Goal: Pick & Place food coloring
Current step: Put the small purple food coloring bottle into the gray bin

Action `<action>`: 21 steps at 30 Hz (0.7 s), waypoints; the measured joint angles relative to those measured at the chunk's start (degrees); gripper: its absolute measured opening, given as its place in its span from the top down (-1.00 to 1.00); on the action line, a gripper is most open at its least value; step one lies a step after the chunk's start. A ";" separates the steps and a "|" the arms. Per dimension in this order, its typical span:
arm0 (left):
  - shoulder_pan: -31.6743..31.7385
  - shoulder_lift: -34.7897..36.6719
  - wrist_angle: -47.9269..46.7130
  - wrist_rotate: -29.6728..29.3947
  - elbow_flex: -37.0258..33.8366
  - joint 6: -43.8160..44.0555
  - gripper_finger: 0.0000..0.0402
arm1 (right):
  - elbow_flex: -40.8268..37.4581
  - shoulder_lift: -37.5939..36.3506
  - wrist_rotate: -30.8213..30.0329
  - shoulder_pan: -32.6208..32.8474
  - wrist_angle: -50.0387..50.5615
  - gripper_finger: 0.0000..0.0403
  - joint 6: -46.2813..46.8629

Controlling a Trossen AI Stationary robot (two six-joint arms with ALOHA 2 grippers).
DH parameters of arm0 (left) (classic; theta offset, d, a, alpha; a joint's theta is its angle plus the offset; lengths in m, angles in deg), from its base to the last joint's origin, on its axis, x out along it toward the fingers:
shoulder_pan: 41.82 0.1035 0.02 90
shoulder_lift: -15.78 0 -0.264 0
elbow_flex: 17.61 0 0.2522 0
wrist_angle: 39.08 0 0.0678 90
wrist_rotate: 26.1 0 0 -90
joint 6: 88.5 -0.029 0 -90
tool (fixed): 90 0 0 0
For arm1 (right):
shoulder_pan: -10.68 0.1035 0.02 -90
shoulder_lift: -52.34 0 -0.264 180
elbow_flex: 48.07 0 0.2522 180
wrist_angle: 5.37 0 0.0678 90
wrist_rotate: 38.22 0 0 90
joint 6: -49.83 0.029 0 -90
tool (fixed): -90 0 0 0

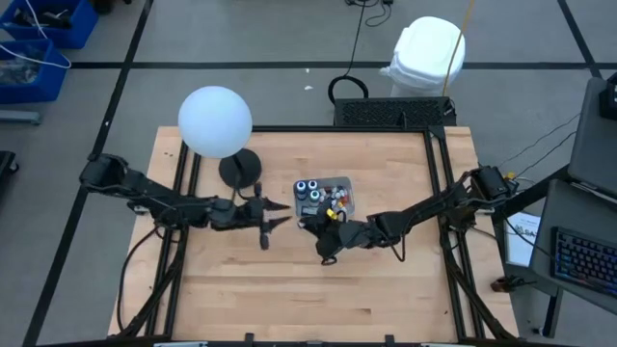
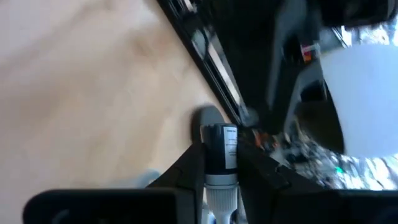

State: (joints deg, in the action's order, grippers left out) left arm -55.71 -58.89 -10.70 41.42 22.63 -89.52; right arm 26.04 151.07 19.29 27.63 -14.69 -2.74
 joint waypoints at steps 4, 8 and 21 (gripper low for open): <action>0.09 -4.12 -1.97 1.68 4.95 1.93 -0.01 | 0.00 0.00 -4.50 -0.97 -0.01 0.69 -2.26; 0.91 -5.72 -8.37 -1.85 8.94 5.91 -0.27 | 0.00 0.00 -6.82 -1.39 -0.26 0.67 -3.29; 2.99 -5.73 -13.78 -2.86 10.58 11.94 -0.53 | -0.04 0.00 -6.45 -1.53 -3.36 0.67 -5.10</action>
State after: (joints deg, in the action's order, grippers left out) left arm -52.72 -64.62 -24.49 38.56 33.21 -77.58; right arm 26.00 151.08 12.84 26.10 -18.05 -7.84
